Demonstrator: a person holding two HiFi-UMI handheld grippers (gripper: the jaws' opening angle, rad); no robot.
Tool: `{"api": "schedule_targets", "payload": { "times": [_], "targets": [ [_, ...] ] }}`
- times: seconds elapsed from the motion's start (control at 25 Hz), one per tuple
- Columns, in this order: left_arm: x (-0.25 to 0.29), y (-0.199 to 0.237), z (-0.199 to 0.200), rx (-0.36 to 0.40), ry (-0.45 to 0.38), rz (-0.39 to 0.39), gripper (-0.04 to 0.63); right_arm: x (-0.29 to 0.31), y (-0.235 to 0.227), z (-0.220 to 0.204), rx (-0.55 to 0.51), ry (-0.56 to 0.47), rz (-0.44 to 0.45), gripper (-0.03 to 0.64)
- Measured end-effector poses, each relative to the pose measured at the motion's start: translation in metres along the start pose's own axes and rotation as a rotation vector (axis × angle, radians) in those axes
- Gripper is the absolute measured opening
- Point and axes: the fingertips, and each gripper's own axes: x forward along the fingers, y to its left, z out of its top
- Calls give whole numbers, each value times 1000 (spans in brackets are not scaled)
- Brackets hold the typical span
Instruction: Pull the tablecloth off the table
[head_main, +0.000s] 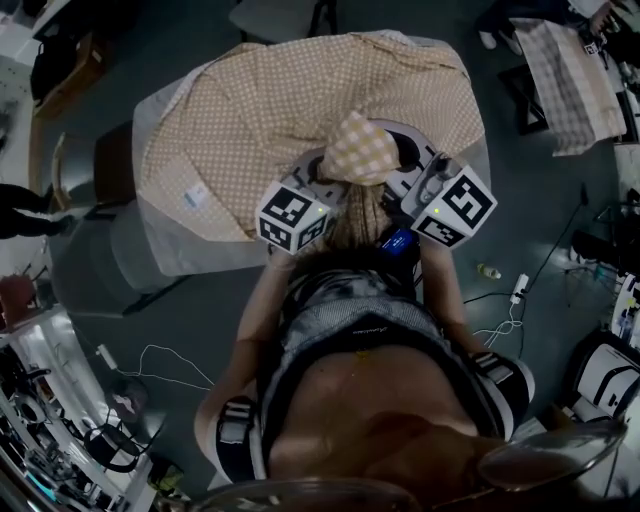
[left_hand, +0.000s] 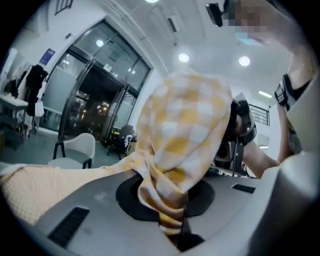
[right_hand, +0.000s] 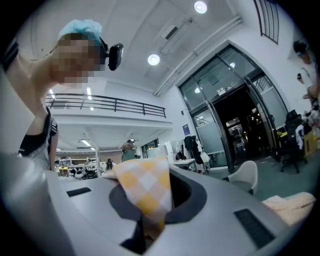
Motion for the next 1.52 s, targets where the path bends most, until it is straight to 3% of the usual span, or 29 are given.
{"api": "schedule_targets", "payload": {
  "times": [0.12, 0.28, 0.44, 0.56, 0.68, 0.8, 0.92, 1.04, 1.16, 1.24, 1.48, 1.52],
  "targets": [
    [-7, 9, 0, -78, -9, 10, 41, -20, -18, -21, -36, 97, -73, 84],
    [-11, 15, 2, -125, -13, 26, 38, -36, -32, -55, -54, 202, -137, 218],
    [-14, 17, 18, -153, -42, 38, 37, -45, -32, -63, 24, 142, -129, 280],
    [-20, 17, 47, -120, -84, 44, 37, -47, -26, -56, 78, 69, -82, 309],
    [-34, 25, 92, -118, -176, 66, 37, -53, -31, -43, 81, 25, -88, 321],
    [-56, 35, 140, -43, -252, 99, 37, -59, -41, -46, -20, 105, -144, 321],
    [-65, 26, 174, 118, -252, 106, 37, -52, -43, -62, -124, 223, -185, 333],
    [-58, 8, 199, 234, -244, 64, 37, -36, -39, -70, -188, 254, -196, 346],
    [-49, -5, 219, 304, -240, 18, 37, -17, -35, -69, -201, 241, -204, 351],
    [-45, -11, 222, 287, -229, -24, 37, -6, -34, -69, -188, 236, -198, 351],
    [-30, -22, 204, 139, -233, -128, 37, 11, -48, -85, -188, 254, -220, 342],
    [-31, -20, 199, 101, -240, -142, 38, 10, -52, -88, -163, 258, -228, 257]
  ]
}}
